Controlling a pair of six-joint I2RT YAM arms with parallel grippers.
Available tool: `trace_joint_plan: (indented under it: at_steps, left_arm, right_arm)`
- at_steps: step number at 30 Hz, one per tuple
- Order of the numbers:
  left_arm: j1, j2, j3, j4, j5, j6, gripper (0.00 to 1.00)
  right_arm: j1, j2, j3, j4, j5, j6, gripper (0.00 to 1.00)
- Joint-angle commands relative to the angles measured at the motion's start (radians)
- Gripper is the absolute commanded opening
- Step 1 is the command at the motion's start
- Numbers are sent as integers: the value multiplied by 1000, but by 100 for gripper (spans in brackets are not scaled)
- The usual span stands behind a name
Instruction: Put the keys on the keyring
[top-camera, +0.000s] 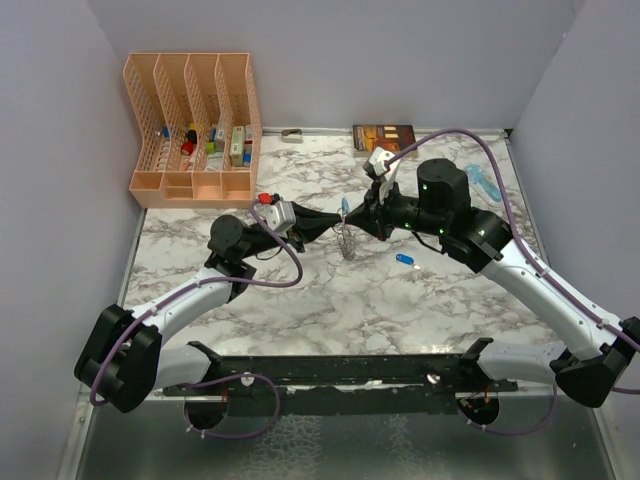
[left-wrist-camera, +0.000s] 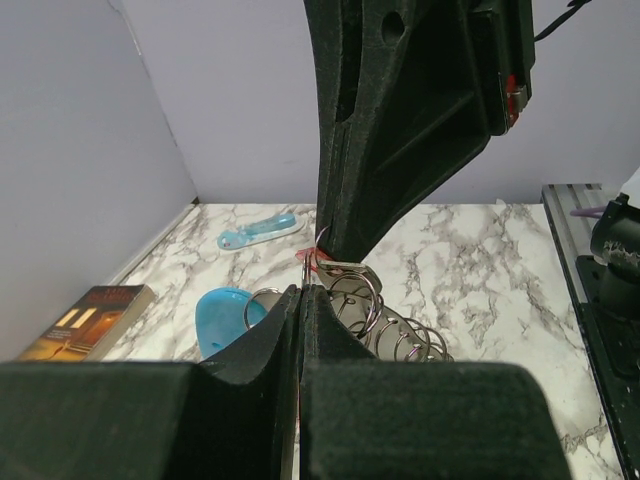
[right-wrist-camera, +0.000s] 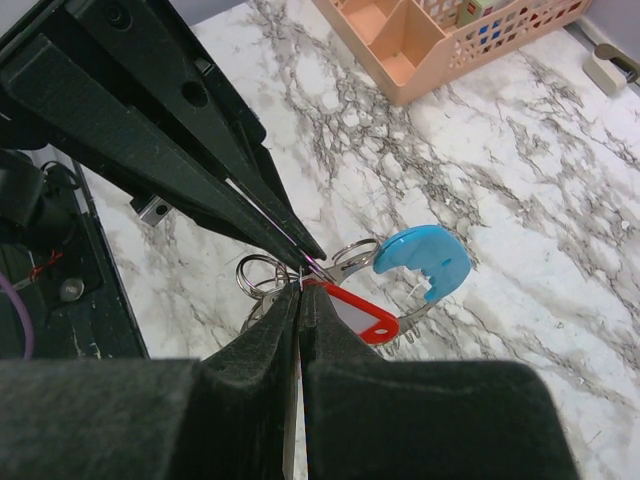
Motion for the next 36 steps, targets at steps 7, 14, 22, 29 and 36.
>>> trace_joint_plan:
  at_steps: [7,14,22,29,36]
  left_arm:
    - [-15,-29,16,86,32,-6,0]
    - [-15,-35,10,99,42,-9,0]
    - [-15,-40,2,126,45,-18,0]
    - [-15,-40,-3,143,45,-23,0]
    - [-15,-39,-8,164,49,-27,0]
  right_arm:
    - [7,16,34,-2,54,27,1]
    - [7,20,31,-11,73,36,1]
    - [7,18,27,-19,106,57,1]
    - [6,26,15,-25,105,73,1]
    - [2,30,11,-27,105,85,1]
